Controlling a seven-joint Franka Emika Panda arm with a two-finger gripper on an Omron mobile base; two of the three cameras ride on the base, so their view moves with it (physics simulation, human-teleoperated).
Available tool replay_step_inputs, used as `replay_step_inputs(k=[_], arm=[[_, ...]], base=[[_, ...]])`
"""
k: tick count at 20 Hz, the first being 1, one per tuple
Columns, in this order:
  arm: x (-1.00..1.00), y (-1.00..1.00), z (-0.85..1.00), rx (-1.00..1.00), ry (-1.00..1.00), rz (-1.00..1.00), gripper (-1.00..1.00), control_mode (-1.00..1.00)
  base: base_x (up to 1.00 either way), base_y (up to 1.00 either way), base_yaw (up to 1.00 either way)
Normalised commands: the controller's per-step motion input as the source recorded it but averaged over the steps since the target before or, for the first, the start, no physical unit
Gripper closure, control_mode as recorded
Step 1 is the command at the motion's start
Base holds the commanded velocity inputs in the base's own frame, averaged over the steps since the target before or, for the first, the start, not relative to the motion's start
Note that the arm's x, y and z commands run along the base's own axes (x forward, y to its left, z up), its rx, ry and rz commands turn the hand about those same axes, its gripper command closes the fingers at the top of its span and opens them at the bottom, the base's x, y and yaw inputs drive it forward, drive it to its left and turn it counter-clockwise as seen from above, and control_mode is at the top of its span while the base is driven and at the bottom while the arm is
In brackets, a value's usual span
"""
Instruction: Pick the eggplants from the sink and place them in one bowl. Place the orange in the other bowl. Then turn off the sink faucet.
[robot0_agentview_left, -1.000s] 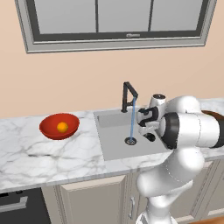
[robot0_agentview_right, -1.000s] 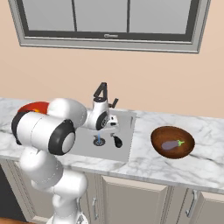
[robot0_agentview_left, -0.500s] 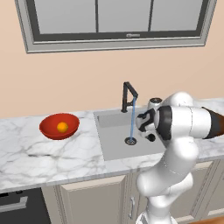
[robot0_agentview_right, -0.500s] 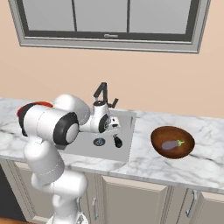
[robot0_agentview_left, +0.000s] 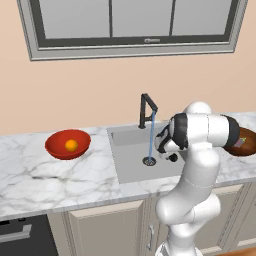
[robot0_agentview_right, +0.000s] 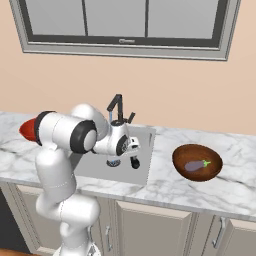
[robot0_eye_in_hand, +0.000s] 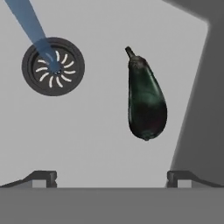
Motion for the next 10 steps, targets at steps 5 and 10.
replay_step_inputs(k=[5,10], arm=[[0.34,-0.08,-0.15,0.00,0.00,0.04,-1.00,-1.00],[0.28,-0.17,-0.16,-0.02,0.00,0.07,-1.00,-1.00]], base=[[0.00,0.00,0.00],[0.00,0.00,0.00]])
